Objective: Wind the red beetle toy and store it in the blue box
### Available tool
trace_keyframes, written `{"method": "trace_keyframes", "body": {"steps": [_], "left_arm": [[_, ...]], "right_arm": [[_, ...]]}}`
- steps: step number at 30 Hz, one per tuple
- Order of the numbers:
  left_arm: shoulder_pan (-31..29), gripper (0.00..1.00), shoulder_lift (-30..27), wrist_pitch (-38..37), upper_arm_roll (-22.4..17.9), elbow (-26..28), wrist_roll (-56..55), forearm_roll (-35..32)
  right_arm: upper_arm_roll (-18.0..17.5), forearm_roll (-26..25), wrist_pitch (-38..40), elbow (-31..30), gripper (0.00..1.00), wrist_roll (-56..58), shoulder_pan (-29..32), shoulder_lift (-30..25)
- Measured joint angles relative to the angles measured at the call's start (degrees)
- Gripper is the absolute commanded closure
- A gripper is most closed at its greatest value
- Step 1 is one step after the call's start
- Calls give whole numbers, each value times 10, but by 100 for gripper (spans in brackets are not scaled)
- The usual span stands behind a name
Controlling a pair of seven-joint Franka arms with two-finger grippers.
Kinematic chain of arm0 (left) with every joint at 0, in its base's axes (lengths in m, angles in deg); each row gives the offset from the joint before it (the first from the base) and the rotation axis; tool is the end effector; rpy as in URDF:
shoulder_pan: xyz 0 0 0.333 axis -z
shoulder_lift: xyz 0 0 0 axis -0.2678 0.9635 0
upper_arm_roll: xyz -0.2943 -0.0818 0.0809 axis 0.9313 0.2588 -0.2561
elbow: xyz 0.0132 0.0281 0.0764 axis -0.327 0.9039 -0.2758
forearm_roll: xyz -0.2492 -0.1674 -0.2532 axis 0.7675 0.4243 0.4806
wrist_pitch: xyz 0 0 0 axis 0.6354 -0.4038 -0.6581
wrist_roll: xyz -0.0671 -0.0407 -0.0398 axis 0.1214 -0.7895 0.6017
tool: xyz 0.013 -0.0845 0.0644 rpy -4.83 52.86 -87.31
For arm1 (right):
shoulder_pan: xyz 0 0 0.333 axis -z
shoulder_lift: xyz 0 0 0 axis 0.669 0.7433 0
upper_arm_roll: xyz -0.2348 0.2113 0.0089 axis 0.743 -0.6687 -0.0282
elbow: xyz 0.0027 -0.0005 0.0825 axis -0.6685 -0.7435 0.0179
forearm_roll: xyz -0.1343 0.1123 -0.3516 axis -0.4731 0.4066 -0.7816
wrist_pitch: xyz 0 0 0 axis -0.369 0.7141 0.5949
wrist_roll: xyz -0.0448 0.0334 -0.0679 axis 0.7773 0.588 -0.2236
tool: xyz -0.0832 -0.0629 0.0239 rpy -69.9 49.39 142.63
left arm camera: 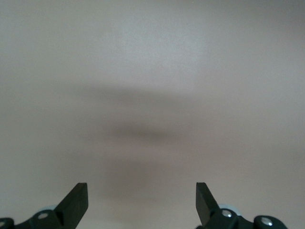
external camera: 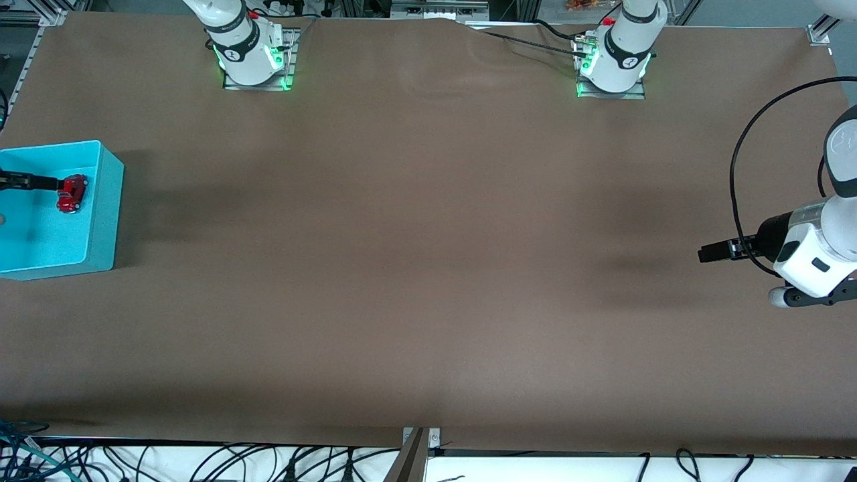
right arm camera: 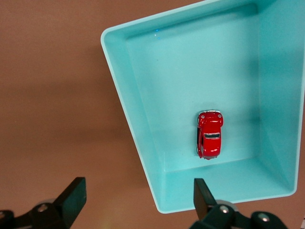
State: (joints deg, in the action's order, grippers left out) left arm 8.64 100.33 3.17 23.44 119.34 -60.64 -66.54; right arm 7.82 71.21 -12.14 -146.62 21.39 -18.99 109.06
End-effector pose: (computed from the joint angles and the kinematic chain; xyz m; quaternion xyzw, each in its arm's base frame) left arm 0.6716 0.0150 0.4876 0.9936 0.0808 -0.0755 0.0238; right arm 0.5485 -0.3110 0.3928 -0.9894 0.0536 0.1343 0.0154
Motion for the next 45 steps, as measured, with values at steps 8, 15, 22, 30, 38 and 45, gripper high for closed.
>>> {"method": "trace_keyframes", "body": {"steps": [8,15,22,30,38,45], "left_arm": [[0,0,0,0,0,0,0,0],[0,0,0,0,0,-1,0,0],[0,0,1,0,0,-1,0,0],[0,0,1,0,0,-1,0,0],[0,0,1,0,0,-1,0,0],[0,0,2,0,0,-1,0,0]], "right_arm": [[-5,6,34,0,0,1,-6,-34],[-12,8,81,1,1,0,-38,-93],[-13,8,117,0,1,0,-58,-155],[-13,9,146,0,0,0,-81,-196],[0,9,161,0,0,-29,-132,-231],[15,9,169,-1,0,-81,-207,-250]]}}
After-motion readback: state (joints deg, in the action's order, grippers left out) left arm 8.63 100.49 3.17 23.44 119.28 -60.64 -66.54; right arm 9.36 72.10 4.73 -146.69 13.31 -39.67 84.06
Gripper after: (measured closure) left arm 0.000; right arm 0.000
